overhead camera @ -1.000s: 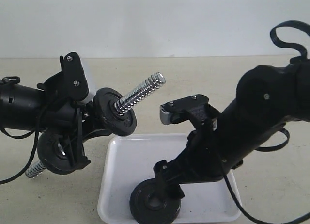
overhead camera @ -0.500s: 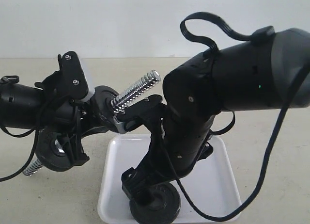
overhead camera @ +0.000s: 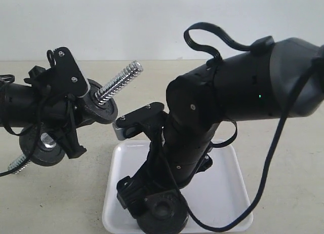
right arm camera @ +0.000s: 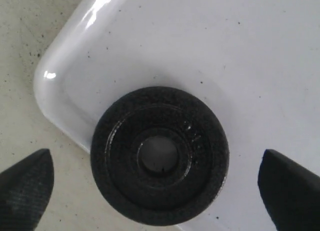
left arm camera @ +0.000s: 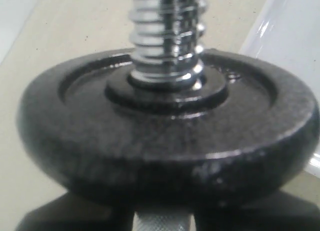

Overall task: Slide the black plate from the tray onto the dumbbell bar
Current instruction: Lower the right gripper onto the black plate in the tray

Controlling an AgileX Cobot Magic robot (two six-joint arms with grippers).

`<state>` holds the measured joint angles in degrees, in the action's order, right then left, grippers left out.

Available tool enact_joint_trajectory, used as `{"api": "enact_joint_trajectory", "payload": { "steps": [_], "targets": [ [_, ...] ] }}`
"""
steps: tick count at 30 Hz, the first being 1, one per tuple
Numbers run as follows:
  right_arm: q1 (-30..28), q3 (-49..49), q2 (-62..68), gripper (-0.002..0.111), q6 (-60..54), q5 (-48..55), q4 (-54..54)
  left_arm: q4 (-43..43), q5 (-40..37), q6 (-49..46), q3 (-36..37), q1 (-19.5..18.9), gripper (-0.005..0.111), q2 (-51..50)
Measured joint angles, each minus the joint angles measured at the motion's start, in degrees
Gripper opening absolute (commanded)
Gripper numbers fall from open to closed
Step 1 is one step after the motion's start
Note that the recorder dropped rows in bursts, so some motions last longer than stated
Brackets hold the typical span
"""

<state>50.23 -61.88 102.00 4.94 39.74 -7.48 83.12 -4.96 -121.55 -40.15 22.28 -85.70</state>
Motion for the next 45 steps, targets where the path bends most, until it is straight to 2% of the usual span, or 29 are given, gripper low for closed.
{"api": "enact_joint_trajectory", "payload": {
  "steps": [9, 45],
  "targets": [
    [0.0, 0.0, 3.8, 0.104, 0.0, -0.6, 0.1, 0.2, 0.0, 0.0, 0.0, 0.0, 0.004, 0.0],
    [0.2, 0.0, 5.5, 0.104, 6.2, -1.2, 1.6, 0.2, 0.0, 0.0, 0.0, 0.0, 0.004, 0.0]
  ]
}}
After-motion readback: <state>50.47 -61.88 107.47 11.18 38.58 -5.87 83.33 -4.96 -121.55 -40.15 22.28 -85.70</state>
